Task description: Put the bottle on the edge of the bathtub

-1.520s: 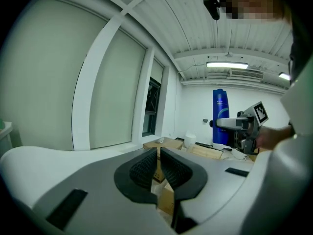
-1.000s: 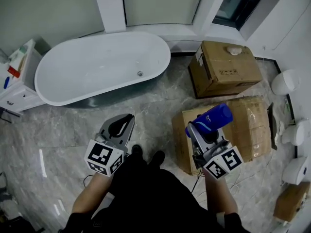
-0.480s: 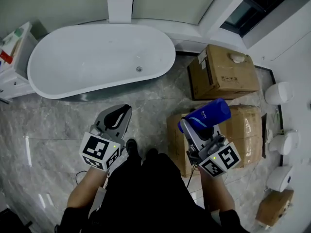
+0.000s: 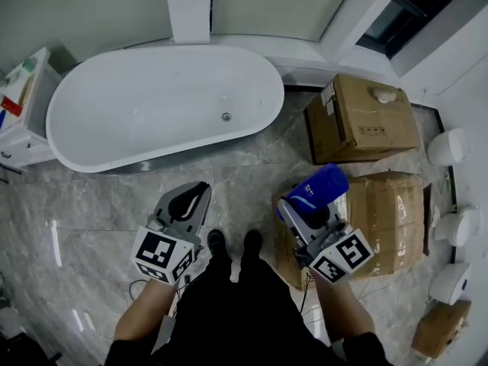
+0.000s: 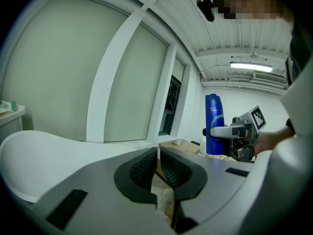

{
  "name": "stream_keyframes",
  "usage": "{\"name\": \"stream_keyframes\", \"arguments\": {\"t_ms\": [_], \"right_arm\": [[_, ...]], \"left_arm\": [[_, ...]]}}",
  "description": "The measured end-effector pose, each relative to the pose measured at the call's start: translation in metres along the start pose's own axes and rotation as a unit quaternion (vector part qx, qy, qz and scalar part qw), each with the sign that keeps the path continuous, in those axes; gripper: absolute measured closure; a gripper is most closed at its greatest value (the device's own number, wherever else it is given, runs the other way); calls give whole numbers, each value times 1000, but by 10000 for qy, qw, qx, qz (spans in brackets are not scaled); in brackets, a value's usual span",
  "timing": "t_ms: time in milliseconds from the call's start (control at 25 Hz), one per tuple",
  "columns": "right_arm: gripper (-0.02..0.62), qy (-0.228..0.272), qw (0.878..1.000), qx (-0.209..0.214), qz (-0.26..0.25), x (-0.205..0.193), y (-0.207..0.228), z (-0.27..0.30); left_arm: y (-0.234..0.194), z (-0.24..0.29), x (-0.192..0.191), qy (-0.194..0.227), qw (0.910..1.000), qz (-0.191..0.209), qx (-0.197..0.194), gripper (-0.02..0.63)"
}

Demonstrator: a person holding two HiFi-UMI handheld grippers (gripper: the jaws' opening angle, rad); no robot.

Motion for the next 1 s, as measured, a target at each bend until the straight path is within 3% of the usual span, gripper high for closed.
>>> {"name": "stream_keyframes", "arguments": {"t_ms": [240,480,1000], "right_arm": [[417,-69,9999,109,32,-5,39,7],[417,-78,9997,220,54,-26,86,19],[417,-310,9992,168,194,-130,167,85]], "left_arm": [[7,45,3,-144,9999,-27,31,574],[15,90,5,-186,9996,207,71,574],[-23,176,-93,-448,9987,133,193,575]]}}
Point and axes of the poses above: the fingertips, and each gripper's own axes: z forward along the fingers, y to its right, x out of its top, the point moved 5 cm from there along -z, backward along the fingers, and after that the axes turned 12 degrees about -y, right-handed, at the moved point
